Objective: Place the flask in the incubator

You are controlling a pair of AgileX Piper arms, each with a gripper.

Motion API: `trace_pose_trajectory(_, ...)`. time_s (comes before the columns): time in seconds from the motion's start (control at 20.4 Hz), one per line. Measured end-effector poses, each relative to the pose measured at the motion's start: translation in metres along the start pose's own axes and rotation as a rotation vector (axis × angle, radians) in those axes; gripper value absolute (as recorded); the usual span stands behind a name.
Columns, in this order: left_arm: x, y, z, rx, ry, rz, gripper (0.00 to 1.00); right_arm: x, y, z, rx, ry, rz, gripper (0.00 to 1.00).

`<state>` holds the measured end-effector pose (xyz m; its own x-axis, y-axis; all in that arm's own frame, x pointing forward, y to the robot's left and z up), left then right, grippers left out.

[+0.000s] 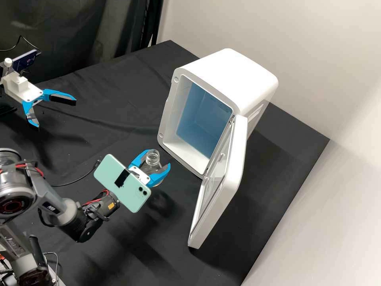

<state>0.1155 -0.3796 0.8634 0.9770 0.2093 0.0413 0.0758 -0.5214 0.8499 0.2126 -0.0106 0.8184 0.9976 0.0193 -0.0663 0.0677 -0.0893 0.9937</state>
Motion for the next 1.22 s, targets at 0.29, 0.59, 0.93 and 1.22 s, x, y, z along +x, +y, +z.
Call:
trace_pose_trajectory(0.29, 0.0, 0.0, 0.0, 0.0, 0.0, 0.0, 1.0, 0.042, 0.006, 0.001, 0.008, 0.009, 0.039, 0.0)
trace_pose_trajectory(0.59, 0.0, 0.0, 0.0, 0.0, 0.0, 0.0, 1.0, 0.082, 0.001, 0.002, 0.003, 0.038, 0.03, 0.0)
trace_pose_trajectory(0.93, 0.0, 0.0, 0.0, 0.0, 0.0, 0.0, 1.0, 0.127, -0.001, 0.002, -0.009, 0.02, 0.05, 0.0)
trace_pose_trajectory(1.22, 0.0, 0.0, 0.0, 0.0, 0.0, 0.0, 1.0, 0.158, 0.0, 0.004, -0.02, -0.015, 0.029, 0.0)
